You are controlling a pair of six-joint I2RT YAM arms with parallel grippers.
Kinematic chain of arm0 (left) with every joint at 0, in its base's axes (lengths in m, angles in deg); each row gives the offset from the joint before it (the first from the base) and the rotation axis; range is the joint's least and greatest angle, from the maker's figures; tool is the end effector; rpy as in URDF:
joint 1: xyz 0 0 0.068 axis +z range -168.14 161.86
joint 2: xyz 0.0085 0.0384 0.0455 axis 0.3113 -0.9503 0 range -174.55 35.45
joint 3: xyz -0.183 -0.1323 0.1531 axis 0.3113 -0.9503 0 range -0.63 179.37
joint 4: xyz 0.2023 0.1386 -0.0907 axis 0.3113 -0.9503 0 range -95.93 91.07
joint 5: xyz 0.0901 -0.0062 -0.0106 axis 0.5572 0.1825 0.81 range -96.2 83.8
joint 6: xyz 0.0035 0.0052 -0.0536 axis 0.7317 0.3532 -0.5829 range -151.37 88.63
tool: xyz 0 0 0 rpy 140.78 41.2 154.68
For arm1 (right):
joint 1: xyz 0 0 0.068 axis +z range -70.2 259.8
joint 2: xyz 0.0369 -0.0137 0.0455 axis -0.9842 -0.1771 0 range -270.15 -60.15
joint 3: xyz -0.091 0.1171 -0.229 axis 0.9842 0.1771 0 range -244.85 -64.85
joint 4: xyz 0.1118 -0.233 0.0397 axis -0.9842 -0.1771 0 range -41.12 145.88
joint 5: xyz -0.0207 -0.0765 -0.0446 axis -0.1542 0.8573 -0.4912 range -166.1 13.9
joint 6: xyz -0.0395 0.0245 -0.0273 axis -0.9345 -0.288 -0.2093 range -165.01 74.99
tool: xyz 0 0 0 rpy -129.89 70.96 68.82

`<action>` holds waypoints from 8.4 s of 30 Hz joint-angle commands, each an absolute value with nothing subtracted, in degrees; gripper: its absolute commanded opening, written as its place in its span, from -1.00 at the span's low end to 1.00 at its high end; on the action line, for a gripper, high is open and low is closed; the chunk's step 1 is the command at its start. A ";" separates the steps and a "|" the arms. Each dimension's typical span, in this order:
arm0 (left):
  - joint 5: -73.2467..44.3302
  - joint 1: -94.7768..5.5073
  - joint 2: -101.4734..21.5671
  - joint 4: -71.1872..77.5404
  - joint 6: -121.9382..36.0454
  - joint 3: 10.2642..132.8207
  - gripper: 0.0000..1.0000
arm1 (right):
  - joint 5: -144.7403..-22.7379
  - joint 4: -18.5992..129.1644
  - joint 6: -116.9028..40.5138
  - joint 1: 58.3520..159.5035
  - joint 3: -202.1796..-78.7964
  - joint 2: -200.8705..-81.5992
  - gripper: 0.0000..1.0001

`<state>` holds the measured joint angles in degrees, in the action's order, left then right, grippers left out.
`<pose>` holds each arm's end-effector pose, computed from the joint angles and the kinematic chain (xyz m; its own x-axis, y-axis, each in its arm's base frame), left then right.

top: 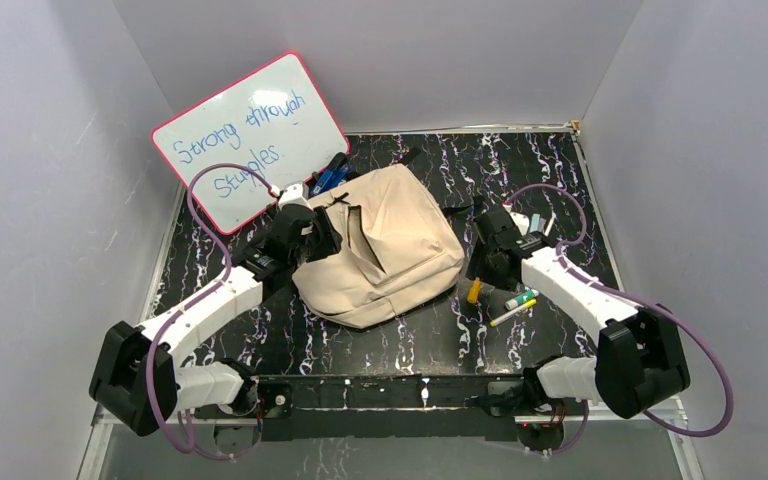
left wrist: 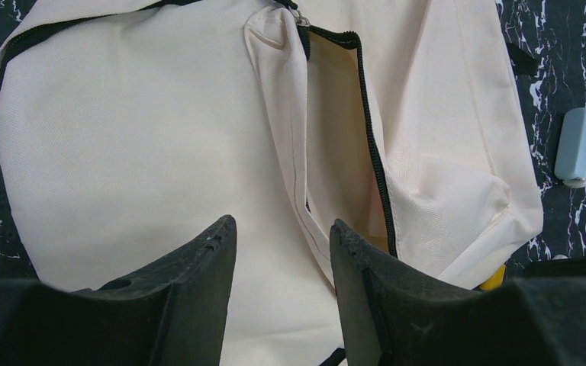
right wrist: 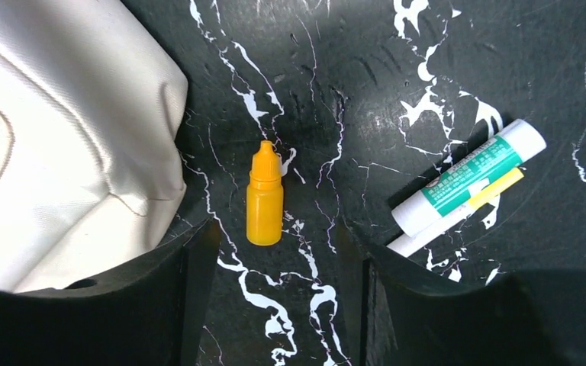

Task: Pack the student bag
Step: Pick up the stationery from the center of the board, then place the stationery in the student bag.

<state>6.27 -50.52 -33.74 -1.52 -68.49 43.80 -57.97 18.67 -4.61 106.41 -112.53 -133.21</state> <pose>0.2325 -0.1384 0.2621 -0.5274 -0.3633 -0.7680 0.0536 0.8879 -0.4569 0.2194 0.0974 0.2195 -0.7973 0.2896 -0.5297 0.2879 0.9536 0.0881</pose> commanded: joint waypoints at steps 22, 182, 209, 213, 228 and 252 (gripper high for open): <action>5.40 -50.74 -35.48 0.80 -69.57 44.81 -0.08 | -65.32 28.17 -8.65 104.49 -108.53 -140.86 -0.07; -10.62 -50.52 -39.08 11.12 -76.09 44.92 -0.99 | -61.77 36.44 -26.48 128.60 -151.66 -159.77 -1.00; -18.51 -47.83 -60.85 20.15 -74.48 55.19 -0.93 | -70.39 42.01 -23.83 124.56 -146.22 -153.73 -1.00; -19.78 -47.34 -62.77 21.55 -74.26 56.30 -0.87 | -70.83 42.65 -23.58 124.34 -145.50 -153.07 -1.00; -20.66 -46.79 -65.24 16.90 -70.87 62.09 -0.03 | -72.31 43.13 -23.35 123.80 -144.19 -152.18 -1.00; -13.52 -46.70 -43.10 7.10 -72.11 47.12 0.06 | -74.72 44.42 -21.92 123.49 -143.12 -152.96 -0.51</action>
<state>-15.50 -46.76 -47.09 7.90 -70.06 50.16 -72.74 39.80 -23.23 123.37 -142.92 -156.29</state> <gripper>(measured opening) 0.528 0.206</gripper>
